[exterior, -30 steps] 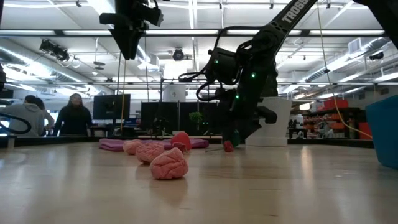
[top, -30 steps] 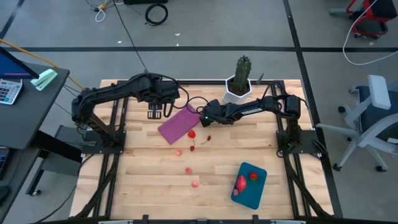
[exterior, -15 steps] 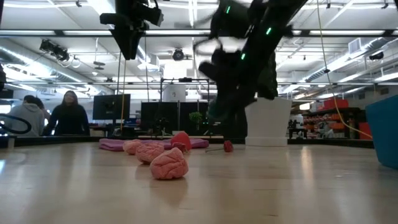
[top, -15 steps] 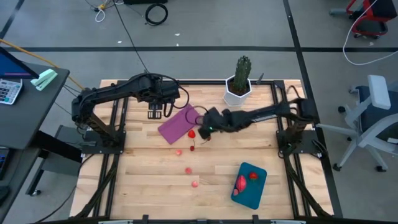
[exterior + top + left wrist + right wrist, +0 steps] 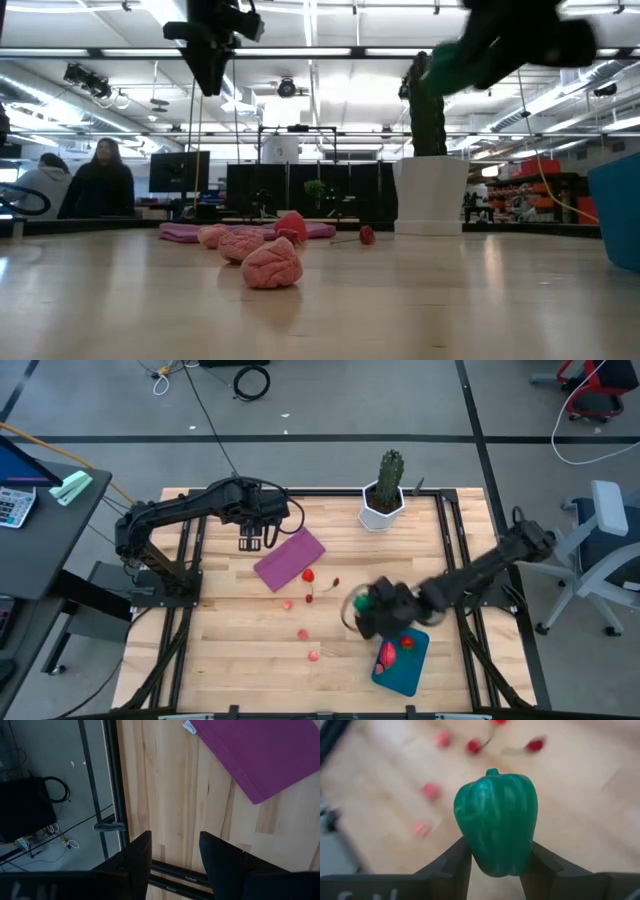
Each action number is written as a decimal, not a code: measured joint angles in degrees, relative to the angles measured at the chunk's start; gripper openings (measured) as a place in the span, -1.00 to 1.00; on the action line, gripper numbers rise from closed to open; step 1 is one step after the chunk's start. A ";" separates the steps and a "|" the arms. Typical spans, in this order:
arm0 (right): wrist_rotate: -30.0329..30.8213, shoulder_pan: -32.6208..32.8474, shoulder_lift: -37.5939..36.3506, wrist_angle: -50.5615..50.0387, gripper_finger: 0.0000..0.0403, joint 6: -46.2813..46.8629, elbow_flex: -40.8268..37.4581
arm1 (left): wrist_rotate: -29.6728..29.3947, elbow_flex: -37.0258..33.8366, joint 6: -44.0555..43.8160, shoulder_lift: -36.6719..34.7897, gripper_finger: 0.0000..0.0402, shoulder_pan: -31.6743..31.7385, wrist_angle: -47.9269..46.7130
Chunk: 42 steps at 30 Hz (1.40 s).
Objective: Pick and placing Produce into tupperware
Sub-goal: Put the green bell pepper into the blue bin
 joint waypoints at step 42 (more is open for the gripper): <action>-25.04 12.81 8.31 -7.51 -0.01 6.41 -2.07 | 0.00 0.00 -2.72 0.00 -0.14 0.00 4.83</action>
